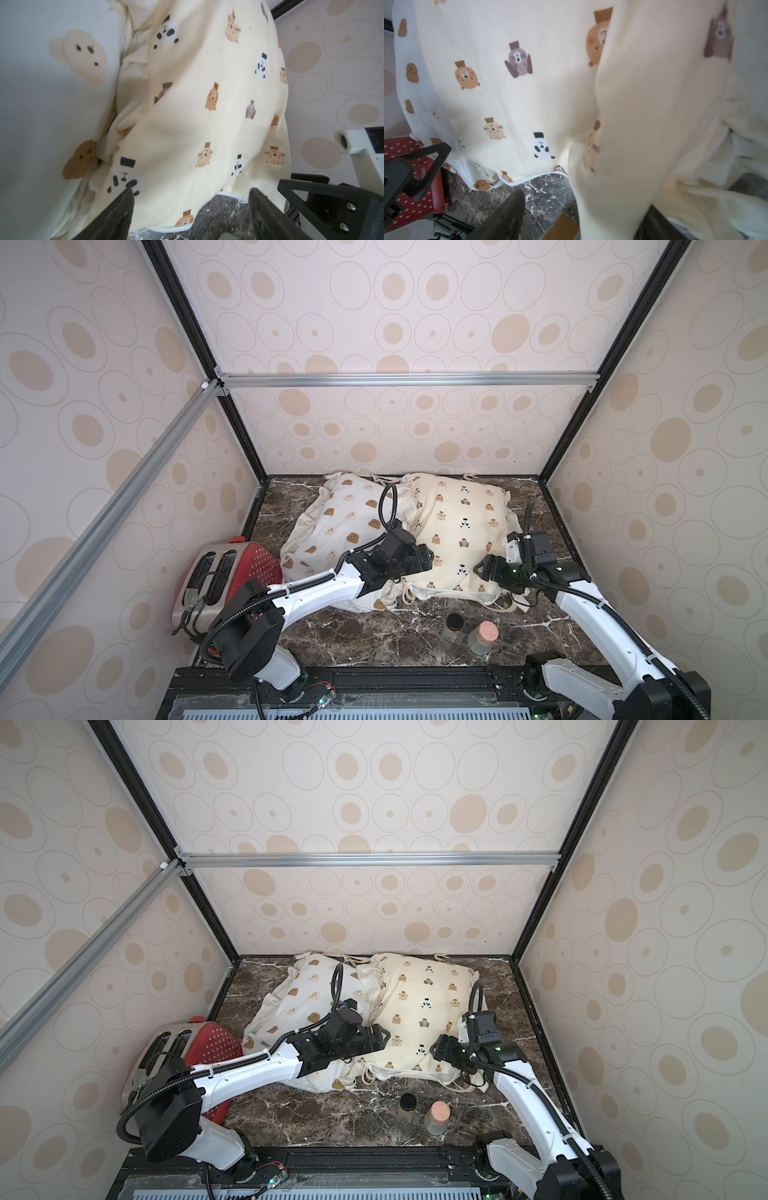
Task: Zip up pillowcases
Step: Pick up the pillowcase from the center of the board.
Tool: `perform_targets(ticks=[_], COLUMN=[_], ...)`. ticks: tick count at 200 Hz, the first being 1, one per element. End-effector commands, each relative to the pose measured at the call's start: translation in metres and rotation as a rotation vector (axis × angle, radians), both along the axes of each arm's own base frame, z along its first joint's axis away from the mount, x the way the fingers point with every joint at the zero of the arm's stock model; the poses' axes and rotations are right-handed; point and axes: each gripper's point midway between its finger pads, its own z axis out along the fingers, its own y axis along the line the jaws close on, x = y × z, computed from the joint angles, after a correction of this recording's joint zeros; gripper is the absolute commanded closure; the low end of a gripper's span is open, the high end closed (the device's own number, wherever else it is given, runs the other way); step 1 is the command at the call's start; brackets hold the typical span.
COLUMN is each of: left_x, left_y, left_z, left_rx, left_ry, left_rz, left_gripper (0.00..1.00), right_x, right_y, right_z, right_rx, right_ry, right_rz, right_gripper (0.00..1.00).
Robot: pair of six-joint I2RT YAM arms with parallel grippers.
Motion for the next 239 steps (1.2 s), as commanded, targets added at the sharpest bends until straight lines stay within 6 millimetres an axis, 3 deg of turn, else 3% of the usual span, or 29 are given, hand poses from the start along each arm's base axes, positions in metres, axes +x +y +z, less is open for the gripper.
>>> perform_targets(ticks=[1,28,56,89,101,126,169,199,239], left_x=[-0.002,-0.009,-0.014,-0.015,-0.014,-0.013,-0.008,-0.002,0.003], left_y=[0.012,0.023,0.031,0.037,0.039,0.038,0.033,0.026,0.017], left_z=[-0.001,-0.009,-0.017,-0.028,-0.03,-0.036,-0.053,-0.052,-0.063], left_rx=[-0.008,0.042,0.071,0.121,0.133,0.158,0.173,0.151,0.125], left_ry=[0.002,0.016,0.02,0.03,0.027,0.035,0.053,0.022,0.039], left_rz=[0.057,0.058,0.057,0.061,0.066,0.057,0.058,0.056,0.054], left_gripper=[0.18,0.2,0.26,0.34,0.36,0.39,0.46,0.5,0.62], right_x=[-0.008,-0.014,-0.021,-0.023,-0.024,-0.024,-0.014,-0.008,0.01], right_y=[-0.015,-0.027,-0.026,0.003,0.017,0.028,0.023,0.01,0.001], right_z=[0.008,0.02,0.027,0.027,0.021,-0.003,-0.031,-0.05,-0.063], right_rx=[-0.081,-0.13,-0.127,-0.036,-0.019,0.016,-0.029,-0.092,-0.075], right_ry=[0.006,0.012,0.02,0.018,0.028,0.073,0.078,0.105,0.104], right_rz=[-0.041,-0.079,-0.077,-0.024,0.016,0.031,0.014,-0.003,-0.034], right_gripper=[0.19,0.19,0.19,0.19,0.19,0.21,0.23,0.23,0.22])
